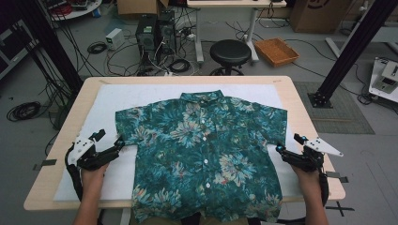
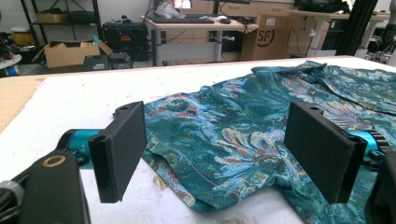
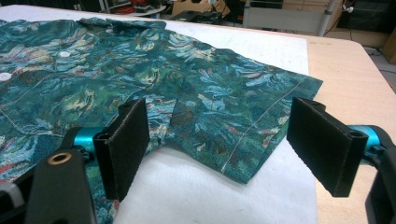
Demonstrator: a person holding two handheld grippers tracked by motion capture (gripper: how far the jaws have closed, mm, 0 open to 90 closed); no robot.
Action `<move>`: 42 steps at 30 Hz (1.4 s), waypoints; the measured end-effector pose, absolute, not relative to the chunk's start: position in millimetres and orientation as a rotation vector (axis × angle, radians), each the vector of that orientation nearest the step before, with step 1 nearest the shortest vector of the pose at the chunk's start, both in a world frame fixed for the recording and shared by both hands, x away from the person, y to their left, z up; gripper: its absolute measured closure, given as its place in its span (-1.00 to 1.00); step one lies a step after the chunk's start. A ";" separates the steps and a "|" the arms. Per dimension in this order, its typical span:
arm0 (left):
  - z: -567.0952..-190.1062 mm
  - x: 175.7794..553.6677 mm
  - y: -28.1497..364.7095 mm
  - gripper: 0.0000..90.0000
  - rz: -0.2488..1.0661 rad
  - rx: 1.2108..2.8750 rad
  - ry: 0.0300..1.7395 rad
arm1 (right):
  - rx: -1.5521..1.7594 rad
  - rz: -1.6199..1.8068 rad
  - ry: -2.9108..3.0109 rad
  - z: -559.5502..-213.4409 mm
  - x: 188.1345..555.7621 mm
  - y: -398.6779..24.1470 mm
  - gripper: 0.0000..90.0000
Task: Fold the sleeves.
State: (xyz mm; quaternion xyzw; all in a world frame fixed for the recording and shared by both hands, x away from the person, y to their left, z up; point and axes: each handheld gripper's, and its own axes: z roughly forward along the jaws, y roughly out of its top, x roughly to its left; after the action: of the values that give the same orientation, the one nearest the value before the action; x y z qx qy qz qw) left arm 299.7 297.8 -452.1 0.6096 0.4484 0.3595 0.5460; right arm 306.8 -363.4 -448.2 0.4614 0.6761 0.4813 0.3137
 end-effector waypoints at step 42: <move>-451.6 300.7 296.0 -0.53 0.858 1.454 1.095 | 1.598 1.091 1.762 -427.0 368.9 -378.4 -0.36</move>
State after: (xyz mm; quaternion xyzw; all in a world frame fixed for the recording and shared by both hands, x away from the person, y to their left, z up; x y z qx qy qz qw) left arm 300.7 296.0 -451.6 0.6104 0.4596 0.3602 0.5352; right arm 368.9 -378.4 -427.0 0.5896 0.6503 0.4028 0.2593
